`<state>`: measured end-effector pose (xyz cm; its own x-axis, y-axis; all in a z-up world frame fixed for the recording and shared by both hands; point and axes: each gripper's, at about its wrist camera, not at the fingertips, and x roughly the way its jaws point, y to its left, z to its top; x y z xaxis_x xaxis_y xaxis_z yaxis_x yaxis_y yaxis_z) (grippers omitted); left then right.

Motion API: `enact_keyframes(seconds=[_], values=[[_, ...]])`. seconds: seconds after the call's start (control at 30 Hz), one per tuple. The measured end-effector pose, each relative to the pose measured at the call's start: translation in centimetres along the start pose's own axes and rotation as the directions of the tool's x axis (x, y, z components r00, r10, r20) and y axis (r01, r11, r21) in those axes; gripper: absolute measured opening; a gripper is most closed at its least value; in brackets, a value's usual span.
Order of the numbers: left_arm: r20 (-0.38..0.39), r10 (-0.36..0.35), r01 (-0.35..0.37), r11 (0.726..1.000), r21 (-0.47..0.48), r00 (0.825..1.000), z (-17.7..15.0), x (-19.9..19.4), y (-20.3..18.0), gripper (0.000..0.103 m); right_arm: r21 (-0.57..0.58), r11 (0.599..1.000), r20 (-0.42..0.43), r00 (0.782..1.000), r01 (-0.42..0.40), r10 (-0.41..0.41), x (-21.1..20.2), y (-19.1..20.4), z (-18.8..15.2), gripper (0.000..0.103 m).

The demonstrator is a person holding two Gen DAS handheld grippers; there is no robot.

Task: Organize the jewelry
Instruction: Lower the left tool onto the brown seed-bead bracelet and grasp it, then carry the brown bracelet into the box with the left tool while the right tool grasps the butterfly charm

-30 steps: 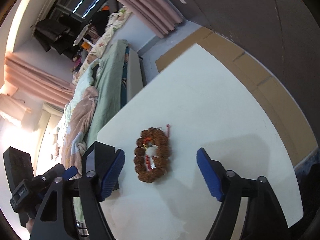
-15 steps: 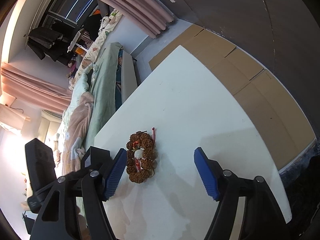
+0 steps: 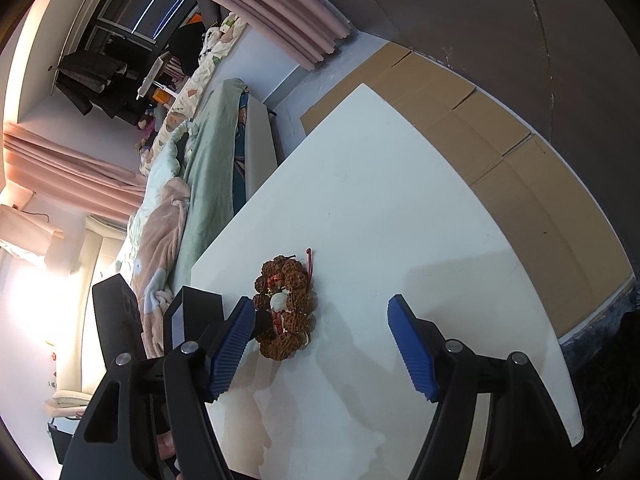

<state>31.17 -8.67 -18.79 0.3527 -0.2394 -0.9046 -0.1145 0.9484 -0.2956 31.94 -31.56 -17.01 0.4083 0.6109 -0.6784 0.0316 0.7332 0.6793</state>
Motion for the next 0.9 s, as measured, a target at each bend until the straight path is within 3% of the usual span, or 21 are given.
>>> enact_keyframes(seconds=[0.4, 0.9], values=[[-0.018, -0.085, 0.085, 0.996, -0.01, 0.996, -0.6, -1.3, 2.0, 0.02, -0.033, 0.999, -0.026, 0.999, 0.02, -0.021, 1.2, 0.7, -0.4, 0.064], [0.099, -0.234, 0.228, 0.971, 0.069, 0.967, 1.2, -9.0, -0.5, 0.02, -0.099, 0.995, -0.043, 0.999, 0.009, -0.014, 2.2, 2.3, -0.9, 0.051]])
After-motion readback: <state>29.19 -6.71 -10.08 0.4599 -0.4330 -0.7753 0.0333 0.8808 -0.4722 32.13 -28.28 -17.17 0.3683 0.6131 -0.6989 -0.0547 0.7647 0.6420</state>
